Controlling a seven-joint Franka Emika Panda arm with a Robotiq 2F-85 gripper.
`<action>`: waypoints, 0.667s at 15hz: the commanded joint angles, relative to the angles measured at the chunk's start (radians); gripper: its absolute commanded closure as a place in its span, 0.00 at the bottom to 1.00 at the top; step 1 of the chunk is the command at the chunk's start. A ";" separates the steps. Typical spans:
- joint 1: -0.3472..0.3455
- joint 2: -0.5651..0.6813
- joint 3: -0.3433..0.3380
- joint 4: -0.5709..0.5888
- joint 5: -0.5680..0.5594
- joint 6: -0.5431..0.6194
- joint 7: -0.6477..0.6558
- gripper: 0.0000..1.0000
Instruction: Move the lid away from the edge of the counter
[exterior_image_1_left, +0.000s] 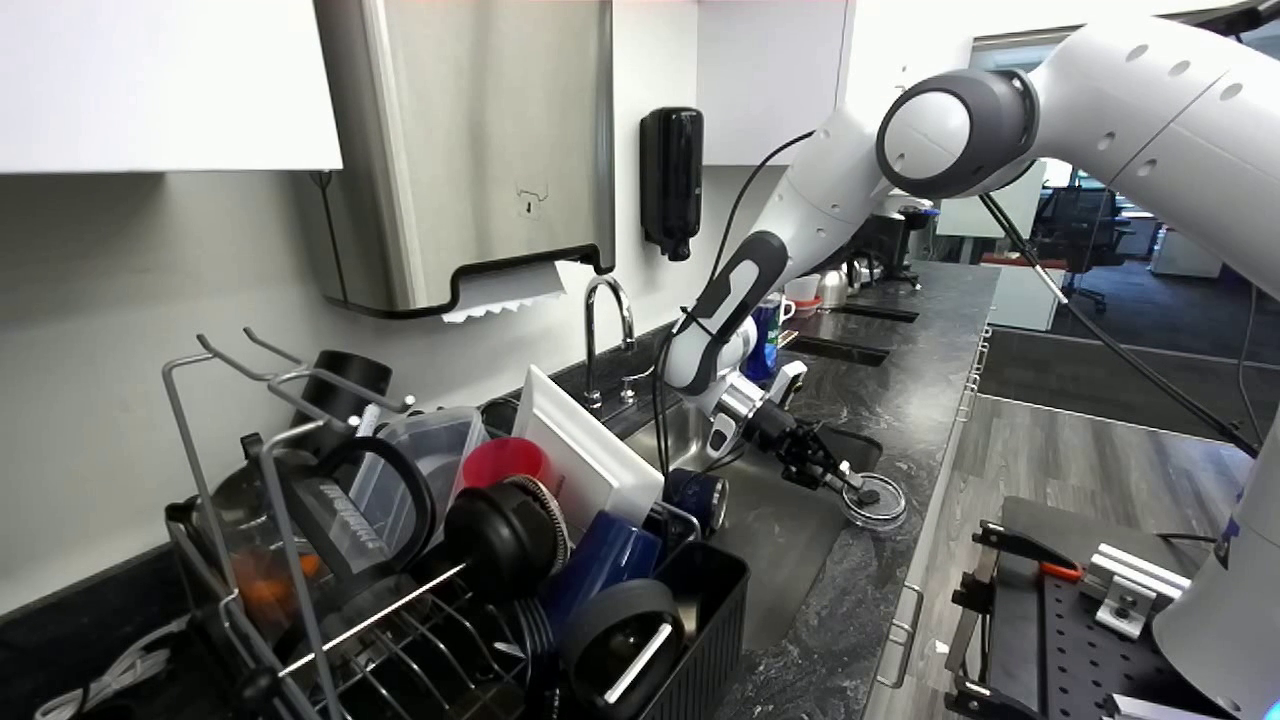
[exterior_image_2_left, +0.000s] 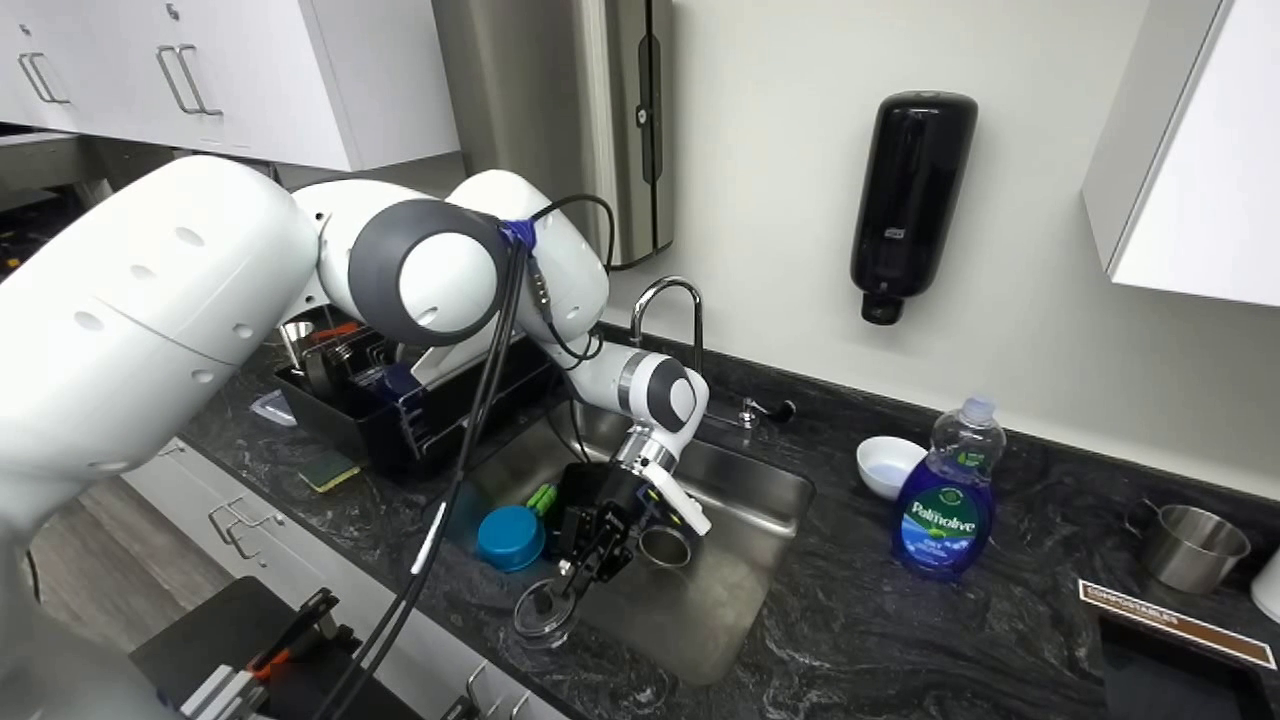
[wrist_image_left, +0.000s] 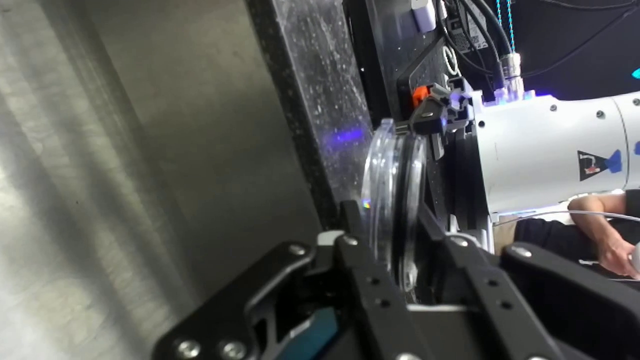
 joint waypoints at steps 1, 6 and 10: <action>-0.015 0.007 0.014 0.017 0.002 -0.020 -0.015 0.93; -0.020 -0.049 0.012 -0.041 0.001 0.029 -0.004 0.93; -0.016 -0.076 0.010 -0.054 -0.004 0.039 0.003 0.93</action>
